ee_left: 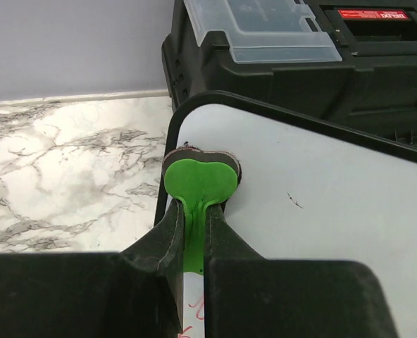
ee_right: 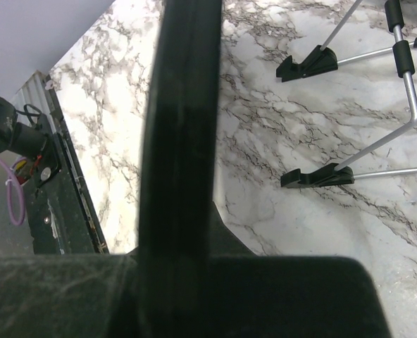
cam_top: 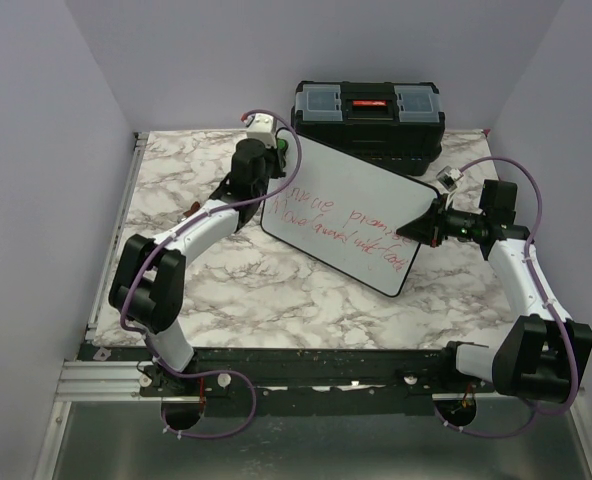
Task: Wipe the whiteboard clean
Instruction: Erase the whiteboard at the whiteboard stand.
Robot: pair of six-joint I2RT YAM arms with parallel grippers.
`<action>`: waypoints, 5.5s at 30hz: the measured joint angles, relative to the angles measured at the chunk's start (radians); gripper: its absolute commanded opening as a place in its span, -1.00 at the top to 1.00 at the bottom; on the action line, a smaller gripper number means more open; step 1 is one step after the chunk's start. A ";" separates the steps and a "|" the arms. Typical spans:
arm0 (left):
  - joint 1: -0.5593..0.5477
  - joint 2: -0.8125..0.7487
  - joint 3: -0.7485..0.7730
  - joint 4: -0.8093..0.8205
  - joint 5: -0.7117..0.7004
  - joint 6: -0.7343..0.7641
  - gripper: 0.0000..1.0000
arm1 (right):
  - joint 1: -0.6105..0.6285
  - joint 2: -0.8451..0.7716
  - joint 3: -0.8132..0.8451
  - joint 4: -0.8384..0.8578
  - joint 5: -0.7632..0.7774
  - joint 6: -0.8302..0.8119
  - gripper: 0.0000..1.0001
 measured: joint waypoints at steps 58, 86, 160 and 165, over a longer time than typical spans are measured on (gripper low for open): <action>0.060 -0.061 -0.153 0.074 0.118 -0.059 1.00 | -0.006 -0.004 0.000 0.004 -0.007 -0.068 0.99; 0.022 -0.061 -0.302 0.191 0.128 -0.135 1.00 | -0.003 -0.010 0.000 0.034 0.000 -0.095 0.99; 0.129 -0.092 -0.275 0.010 0.297 -0.280 1.00 | 0.004 -0.010 0.000 0.036 -0.001 -0.129 0.99; 0.139 -0.091 -0.263 0.014 0.311 -0.279 1.00 | 0.005 -0.012 0.000 0.035 -0.001 -0.129 0.99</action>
